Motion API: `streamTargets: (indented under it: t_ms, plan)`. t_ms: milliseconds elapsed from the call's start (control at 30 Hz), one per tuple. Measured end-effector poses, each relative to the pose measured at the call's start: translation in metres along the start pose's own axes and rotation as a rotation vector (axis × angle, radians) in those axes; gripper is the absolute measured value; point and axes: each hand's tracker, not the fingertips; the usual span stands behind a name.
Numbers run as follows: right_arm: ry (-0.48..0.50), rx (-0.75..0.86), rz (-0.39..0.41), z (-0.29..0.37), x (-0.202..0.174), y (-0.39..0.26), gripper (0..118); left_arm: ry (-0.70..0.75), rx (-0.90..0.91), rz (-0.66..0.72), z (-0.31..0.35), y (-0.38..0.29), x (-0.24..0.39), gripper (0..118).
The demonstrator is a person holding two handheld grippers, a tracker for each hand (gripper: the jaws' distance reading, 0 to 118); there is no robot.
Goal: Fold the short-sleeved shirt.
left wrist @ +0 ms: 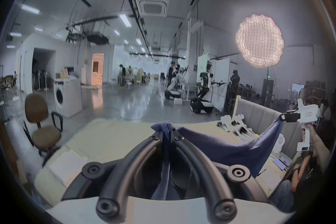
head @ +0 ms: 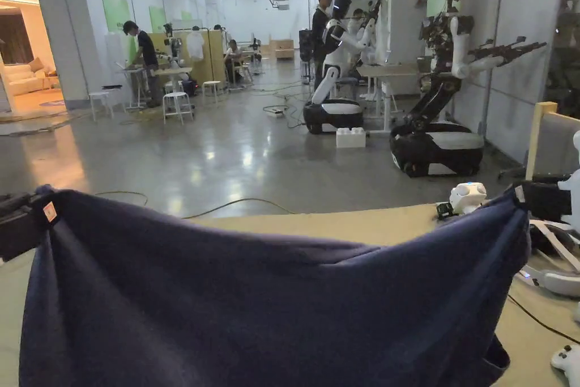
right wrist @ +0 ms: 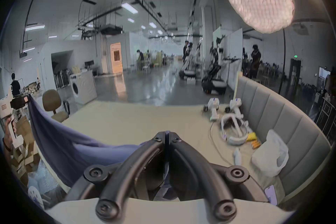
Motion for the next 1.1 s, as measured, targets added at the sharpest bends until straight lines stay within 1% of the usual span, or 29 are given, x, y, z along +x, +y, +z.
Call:
streamTargets:
  t_ms: [133, 167, 300, 400, 433, 500, 533, 600, 700, 867, 933, 1033, 1100]
  plan:
    - [-0.035, 0.067, 0.014, 0.002, -0.004, 0.039, 3, 0.003, 0.026, 0.027, -0.009, 0.034, -0.009, 8]
    - [-0.058, 0.064, 0.014, 0.000, -0.006, 0.050, 3, 0.016, 0.031, 0.028, -0.016, 0.040, -0.012, 8]
    - [-0.089, 0.084, 0.013, -0.017, -0.011, 0.083, 3, 0.065, 0.053, 0.038, -0.038, 0.061, -0.025, 8]
    - [-0.117, 0.100, 0.011, -0.031, -0.018, 0.103, 3, 0.092, 0.031, 0.022, -0.060, 0.073, -0.029, 8]
    - [-0.123, 0.099, 0.000, -0.038, -0.019, 0.110, 3, 0.117, 0.007, -0.015, -0.071, 0.074, -0.030, 8]
    - [-0.124, 0.108, -0.009, -0.049, -0.023, 0.122, 3, 0.128, -0.007, -0.011, -0.091, 0.078, -0.034, 8]
    - [-0.145, 0.116, 0.001, -0.056, -0.025, 0.128, 3, 0.127, -0.019, 0.002, -0.100, 0.082, -0.037, 8]
    - [-0.155, 0.116, 0.015, -0.069, -0.030, 0.140, 3, 0.126, -0.015, 0.033, -0.119, 0.088, -0.042, 8]
    - [-0.169, 0.122, 0.029, -0.089, -0.035, 0.157, 3, 0.142, -0.014, 0.032, -0.143, 0.094, -0.042, 8]
    - [-0.214, 0.145, 0.078, -0.124, -0.043, 0.177, 3, 0.153, -0.006, 0.076, -0.186, 0.107, -0.049, 8]
    - [-0.218, 0.147, 0.068, -0.136, -0.044, 0.184, 3, 0.154, 0.011, 0.053, -0.196, 0.108, -0.049, 8]
    - [-0.224, 0.167, 0.003, -0.156, -0.041, 0.193, 3, 0.171, 0.001, 0.041, -0.218, 0.110, -0.052, 8]
    - [-0.223, 0.167, -0.016, -0.170, -0.039, 0.200, 3, 0.188, 0.000, 0.050, -0.234, 0.111, -0.057, 8]
